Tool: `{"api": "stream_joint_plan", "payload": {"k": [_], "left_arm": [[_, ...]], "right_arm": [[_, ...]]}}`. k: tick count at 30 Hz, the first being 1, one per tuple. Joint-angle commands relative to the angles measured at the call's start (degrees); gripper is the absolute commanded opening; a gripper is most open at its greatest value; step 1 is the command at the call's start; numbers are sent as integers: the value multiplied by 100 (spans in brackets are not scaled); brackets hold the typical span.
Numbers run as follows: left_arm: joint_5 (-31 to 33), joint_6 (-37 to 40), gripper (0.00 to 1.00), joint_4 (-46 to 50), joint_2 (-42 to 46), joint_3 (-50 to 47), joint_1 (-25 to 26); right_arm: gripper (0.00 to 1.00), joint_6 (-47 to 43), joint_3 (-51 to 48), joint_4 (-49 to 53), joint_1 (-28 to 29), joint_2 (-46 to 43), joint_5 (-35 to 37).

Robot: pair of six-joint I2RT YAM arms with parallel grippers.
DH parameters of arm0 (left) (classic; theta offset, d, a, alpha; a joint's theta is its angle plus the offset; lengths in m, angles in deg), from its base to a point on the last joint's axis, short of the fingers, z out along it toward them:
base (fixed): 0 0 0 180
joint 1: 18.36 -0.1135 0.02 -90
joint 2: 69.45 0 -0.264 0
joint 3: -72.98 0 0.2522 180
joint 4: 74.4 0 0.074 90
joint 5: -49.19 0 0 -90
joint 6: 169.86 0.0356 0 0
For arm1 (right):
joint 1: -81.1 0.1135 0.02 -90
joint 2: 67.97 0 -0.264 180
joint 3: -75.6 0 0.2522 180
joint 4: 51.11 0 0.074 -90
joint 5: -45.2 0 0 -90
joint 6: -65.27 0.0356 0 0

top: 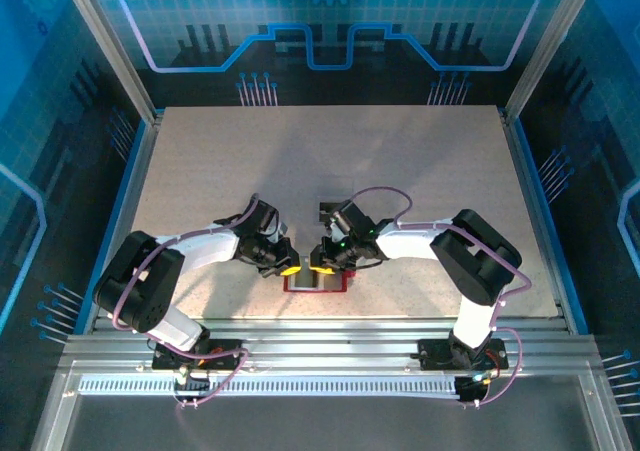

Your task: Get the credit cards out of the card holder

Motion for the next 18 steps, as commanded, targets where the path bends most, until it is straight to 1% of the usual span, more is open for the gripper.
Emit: {"api": "stream_joint_plan", "payload": {"k": [1,10,18], "left_arm": [[56,121,11,195,79,0,-37],[64,114,11,323,245,80,-33],[205,328,11,691,320,210,-31]], "right_arm": [[25,-133,148,368,41,-130,156],[25,-152,150,498,27,-397,174],[25,-82,-26,428,29,-608,177]]}}
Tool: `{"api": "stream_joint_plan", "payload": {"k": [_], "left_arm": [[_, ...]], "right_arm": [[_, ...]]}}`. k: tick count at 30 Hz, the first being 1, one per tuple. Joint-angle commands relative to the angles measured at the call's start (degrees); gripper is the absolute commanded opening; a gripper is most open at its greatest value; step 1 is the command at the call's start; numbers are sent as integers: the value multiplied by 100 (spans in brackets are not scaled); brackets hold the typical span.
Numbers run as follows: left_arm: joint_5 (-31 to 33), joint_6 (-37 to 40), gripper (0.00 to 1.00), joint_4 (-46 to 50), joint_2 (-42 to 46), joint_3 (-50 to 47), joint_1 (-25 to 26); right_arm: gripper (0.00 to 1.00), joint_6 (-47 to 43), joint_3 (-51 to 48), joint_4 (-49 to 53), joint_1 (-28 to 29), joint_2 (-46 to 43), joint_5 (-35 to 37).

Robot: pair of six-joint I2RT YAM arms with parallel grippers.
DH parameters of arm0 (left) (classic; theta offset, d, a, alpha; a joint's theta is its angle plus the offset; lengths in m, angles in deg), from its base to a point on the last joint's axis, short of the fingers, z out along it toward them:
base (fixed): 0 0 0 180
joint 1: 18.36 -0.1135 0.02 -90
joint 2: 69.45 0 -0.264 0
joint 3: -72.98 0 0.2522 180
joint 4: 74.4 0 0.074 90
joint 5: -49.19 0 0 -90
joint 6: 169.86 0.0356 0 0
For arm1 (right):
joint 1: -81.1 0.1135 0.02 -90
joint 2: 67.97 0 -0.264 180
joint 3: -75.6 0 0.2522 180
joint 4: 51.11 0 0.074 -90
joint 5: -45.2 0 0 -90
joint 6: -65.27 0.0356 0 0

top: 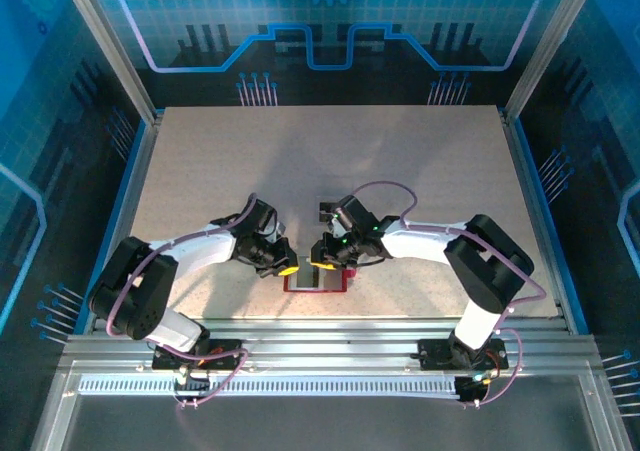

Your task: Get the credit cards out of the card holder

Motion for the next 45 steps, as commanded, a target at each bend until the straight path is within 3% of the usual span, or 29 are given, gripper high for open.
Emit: {"api": "stream_joint_plan", "payload": {"k": [1,45], "left_arm": [[77,242,10,338,51,160,-31],[224,657,8,604,-429,202,-23]], "right_arm": [[25,-19,-105,109,28,-156,47],[25,61,-422,-364,-18,321,-233]]}}
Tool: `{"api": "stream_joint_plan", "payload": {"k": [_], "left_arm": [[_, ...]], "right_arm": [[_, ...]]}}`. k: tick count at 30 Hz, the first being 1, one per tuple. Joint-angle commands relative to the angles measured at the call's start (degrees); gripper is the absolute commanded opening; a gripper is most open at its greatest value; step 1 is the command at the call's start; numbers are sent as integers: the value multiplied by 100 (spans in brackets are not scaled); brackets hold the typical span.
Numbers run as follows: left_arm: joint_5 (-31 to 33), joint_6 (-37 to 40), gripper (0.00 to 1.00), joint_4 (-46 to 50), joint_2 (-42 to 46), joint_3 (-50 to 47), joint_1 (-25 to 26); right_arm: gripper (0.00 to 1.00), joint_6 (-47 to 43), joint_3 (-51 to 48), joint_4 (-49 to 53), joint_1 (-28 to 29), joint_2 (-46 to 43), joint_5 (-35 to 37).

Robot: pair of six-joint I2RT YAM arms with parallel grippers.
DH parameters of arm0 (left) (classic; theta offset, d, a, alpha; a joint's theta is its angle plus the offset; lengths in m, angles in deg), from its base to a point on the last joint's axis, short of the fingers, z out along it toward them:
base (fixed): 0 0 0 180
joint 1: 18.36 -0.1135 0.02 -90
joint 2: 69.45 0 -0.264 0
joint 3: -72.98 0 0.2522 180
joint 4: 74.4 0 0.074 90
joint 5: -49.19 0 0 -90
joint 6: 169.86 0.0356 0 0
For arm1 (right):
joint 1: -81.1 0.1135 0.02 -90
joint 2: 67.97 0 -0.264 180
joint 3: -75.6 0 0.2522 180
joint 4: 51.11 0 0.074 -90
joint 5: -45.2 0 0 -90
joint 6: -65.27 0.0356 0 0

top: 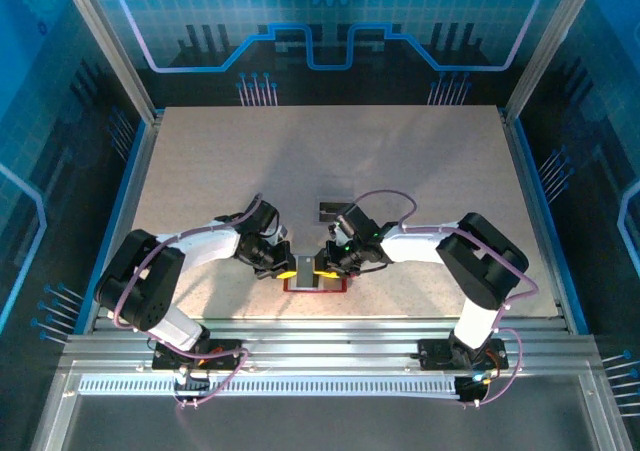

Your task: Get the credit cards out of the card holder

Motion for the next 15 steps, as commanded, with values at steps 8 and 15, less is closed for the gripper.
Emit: {"api": "stream_joint_plan", "payload": {"k": [8,15], "left_arm": [[208,112,8,257,-105,40,-20],[205,105,8,258,-106,30,-26]], "right_arm": [[25,176,-186,-430,-18,163,-198],[23,278,-228,-656,-18,165,-282]]}}
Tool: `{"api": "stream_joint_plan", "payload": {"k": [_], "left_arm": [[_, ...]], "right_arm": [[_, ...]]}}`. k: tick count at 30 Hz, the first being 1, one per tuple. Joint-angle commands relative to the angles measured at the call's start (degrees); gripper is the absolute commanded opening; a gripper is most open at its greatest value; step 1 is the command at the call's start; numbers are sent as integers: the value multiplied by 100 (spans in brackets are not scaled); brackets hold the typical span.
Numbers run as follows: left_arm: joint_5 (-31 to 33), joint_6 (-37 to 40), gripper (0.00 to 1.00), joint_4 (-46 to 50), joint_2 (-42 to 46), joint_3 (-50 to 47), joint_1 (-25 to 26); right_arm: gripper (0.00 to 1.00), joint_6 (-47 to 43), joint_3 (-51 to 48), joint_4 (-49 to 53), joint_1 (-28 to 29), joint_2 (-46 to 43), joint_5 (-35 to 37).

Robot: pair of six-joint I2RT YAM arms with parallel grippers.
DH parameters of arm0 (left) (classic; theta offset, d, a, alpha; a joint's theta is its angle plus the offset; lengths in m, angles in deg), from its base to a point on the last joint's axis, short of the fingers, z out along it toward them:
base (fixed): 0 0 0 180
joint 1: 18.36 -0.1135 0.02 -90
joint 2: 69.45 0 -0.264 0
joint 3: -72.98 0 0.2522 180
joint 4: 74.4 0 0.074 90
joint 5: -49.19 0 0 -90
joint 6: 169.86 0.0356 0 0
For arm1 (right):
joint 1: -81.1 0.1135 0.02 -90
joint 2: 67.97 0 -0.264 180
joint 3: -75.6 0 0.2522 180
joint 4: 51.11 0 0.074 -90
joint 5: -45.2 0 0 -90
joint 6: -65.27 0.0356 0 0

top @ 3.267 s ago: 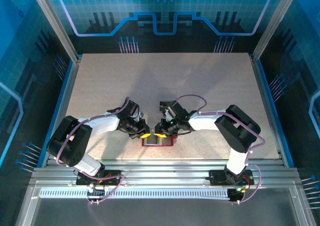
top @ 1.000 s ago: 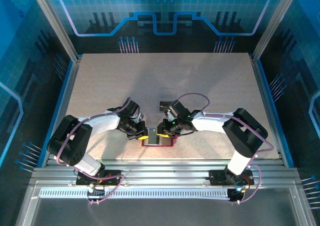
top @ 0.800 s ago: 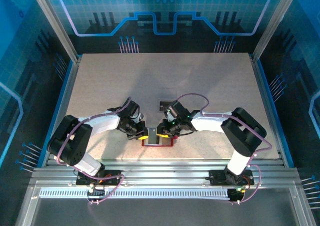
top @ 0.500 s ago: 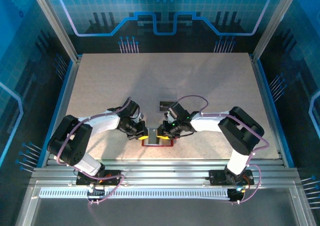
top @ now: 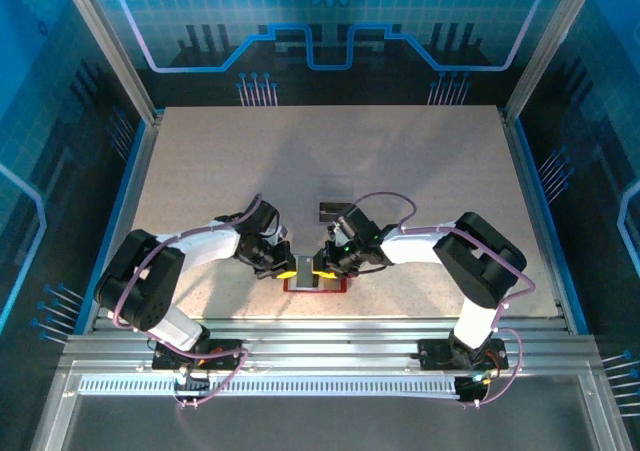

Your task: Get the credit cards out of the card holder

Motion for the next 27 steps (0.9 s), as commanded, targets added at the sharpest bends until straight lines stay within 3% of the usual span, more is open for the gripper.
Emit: {"api": "stream_joint_plan", "payload": {"k": [1,27], "left_arm": [[204,96,8,247,-105,23,-22],[213,87,8,259,-70,17,-22]], "right_arm": [[23,101,-87,-196,-14,101,-140],[11,99,-251,-232,-59,-87,-67]]}}
